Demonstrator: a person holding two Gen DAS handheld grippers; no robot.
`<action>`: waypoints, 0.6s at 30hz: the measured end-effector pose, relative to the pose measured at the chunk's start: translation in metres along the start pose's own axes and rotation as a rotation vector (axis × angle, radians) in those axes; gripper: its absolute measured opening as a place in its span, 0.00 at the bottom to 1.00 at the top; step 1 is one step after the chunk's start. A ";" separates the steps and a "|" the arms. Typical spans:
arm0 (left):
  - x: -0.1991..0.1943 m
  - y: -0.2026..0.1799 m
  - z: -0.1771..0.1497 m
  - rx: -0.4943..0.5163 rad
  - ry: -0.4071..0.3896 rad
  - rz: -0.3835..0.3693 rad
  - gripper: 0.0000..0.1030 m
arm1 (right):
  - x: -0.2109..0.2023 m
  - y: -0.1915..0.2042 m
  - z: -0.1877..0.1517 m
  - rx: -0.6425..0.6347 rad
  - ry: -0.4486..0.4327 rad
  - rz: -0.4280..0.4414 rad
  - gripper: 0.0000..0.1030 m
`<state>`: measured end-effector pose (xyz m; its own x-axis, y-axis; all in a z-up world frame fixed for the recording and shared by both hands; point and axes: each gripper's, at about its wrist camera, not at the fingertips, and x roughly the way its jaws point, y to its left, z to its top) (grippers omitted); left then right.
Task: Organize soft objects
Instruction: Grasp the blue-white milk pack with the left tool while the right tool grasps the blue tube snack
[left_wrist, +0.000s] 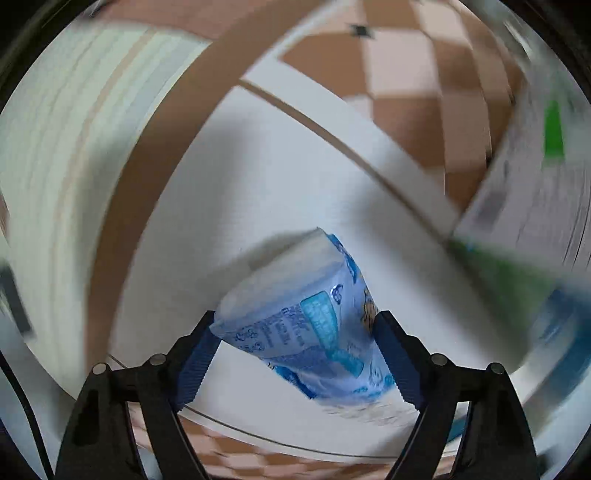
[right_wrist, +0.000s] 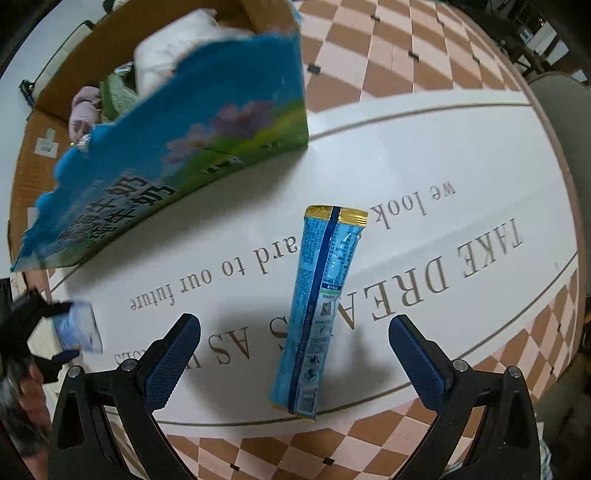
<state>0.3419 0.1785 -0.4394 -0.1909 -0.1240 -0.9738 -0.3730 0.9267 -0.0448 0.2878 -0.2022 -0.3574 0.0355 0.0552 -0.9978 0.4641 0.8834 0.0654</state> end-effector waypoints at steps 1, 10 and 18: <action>0.001 -0.006 -0.005 0.062 -0.019 0.041 0.81 | 0.005 -0.001 0.002 0.004 0.013 -0.003 0.99; 0.013 -0.046 -0.064 0.463 -0.088 0.276 0.81 | 0.052 0.008 -0.007 -0.100 0.167 -0.129 0.45; -0.022 -0.014 -0.073 0.216 -0.031 -0.062 0.81 | 0.044 0.045 -0.054 -0.352 0.201 -0.110 0.23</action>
<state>0.2849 0.1420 -0.4006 -0.1444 -0.1750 -0.9739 -0.1790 0.9726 -0.1483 0.2626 -0.1347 -0.3989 -0.1870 0.0112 -0.9823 0.1238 0.9922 -0.0123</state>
